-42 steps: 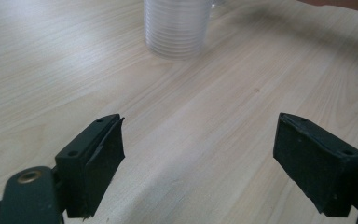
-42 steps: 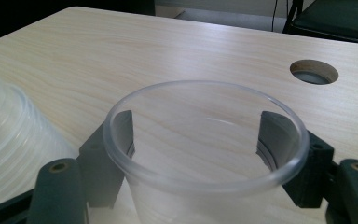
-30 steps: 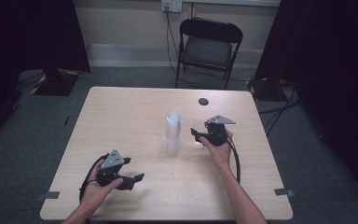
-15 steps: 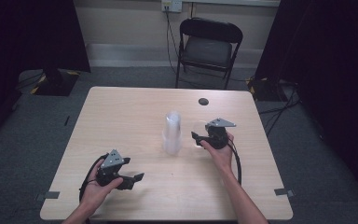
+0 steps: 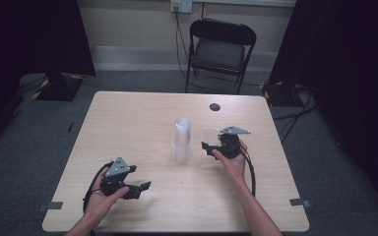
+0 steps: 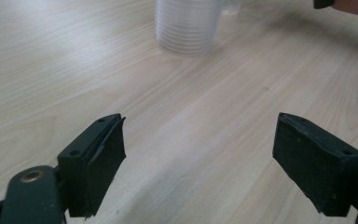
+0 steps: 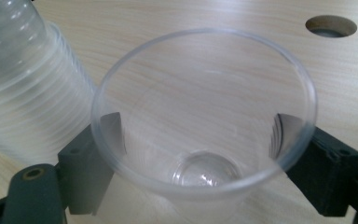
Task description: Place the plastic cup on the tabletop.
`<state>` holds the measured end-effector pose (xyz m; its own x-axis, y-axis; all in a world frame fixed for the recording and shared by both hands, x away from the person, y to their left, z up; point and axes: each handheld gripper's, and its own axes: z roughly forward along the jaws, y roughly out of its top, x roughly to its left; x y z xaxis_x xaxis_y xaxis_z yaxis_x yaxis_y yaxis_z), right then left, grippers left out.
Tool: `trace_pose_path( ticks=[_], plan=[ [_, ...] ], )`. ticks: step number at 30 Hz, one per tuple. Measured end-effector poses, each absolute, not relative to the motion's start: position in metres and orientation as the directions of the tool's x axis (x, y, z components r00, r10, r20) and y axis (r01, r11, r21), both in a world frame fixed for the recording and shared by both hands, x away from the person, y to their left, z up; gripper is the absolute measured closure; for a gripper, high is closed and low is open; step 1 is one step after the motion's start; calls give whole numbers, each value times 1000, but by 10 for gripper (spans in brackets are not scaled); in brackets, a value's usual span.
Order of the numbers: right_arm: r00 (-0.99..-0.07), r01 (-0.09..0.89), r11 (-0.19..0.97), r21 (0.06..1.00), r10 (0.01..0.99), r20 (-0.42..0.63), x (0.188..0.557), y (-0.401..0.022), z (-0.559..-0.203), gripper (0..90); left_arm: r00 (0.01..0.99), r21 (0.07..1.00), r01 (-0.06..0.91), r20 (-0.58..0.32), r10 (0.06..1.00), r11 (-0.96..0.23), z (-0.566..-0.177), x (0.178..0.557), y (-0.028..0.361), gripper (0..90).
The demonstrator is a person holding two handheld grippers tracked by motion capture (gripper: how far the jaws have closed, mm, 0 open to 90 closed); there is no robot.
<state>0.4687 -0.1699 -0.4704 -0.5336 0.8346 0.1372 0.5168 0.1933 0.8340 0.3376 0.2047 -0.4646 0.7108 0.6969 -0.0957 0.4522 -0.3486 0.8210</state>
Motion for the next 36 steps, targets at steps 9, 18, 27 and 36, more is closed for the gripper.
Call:
trace_pose_path(
  ticks=[9,18,27,36],
  plan=[
    [-527,536,186,823,835,154,464,-178,-474,139,679,821,473,-109,726,-320,-463,341,212,165],
    [-536,543,201,815,831,152,452,-181,-469,141,666,820,484,-118,737,-306,-462,342,215,163],
    [-525,548,214,809,840,133,436,-191,-459,178,653,820,485,-109,750,-303,-461,343,217,180],
    [-514,558,209,803,847,137,413,-212,-456,192,653,815,487,-100,751,-315,-463,345,216,188]
  ],
)
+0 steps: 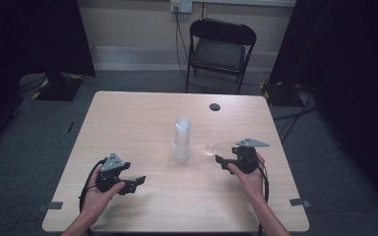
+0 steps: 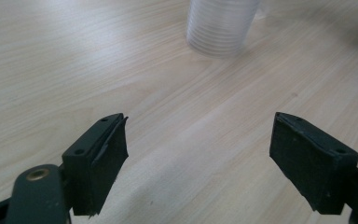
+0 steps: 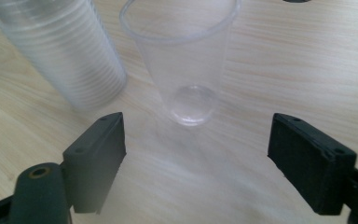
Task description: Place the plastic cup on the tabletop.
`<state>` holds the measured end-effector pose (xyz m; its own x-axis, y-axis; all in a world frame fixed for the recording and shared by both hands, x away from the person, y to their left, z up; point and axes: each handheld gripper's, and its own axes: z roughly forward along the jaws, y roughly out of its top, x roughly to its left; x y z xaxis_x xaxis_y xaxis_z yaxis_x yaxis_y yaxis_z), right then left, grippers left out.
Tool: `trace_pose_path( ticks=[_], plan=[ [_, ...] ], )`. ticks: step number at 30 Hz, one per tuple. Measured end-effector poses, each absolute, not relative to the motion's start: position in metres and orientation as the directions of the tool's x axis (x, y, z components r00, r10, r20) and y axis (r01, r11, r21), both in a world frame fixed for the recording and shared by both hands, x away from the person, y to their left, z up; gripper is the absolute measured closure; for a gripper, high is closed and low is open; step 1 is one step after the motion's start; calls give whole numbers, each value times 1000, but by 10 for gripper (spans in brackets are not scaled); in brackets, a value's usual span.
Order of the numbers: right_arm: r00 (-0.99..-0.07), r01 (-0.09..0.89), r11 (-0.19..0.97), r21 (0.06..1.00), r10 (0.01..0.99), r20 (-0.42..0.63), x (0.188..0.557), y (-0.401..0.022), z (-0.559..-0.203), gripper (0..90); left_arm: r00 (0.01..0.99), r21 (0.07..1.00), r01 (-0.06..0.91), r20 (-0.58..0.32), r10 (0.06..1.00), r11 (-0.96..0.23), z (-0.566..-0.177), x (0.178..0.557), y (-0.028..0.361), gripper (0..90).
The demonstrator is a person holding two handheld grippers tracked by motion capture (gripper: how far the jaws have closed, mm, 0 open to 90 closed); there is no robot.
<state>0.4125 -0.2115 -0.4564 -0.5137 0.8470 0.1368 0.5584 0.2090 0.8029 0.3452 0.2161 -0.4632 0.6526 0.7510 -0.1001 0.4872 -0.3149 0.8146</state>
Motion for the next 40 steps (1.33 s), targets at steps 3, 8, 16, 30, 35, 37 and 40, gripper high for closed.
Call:
trace_pose_path(
  ticks=[3,8,16,30,35,37,40],
  plan=[
    [-515,558,213,802,847,133,402,-218,-456,201,652,815,490,-107,751,-309,-463,345,215,188],
    [-520,557,214,803,844,135,385,-225,-451,196,654,819,485,-108,748,-306,-463,345,216,186],
    [-525,550,206,809,839,144,358,-237,-444,194,662,820,489,-127,739,-297,-463,344,215,184],
    [-500,581,180,794,849,173,326,-256,-451,194,660,810,500,-126,741,-308,-463,338,211,177],
    [-469,592,169,788,867,167,320,-268,-460,194,657,806,502,-122,743,-312,-465,338,211,177],
    [-448,602,150,784,877,176,322,-273,-463,191,658,802,507,-125,743,-314,-467,339,210,177],
    [-421,607,130,784,889,178,324,-279,-466,190,660,797,510,-121,742,-323,-467,339,209,177]
  ],
)
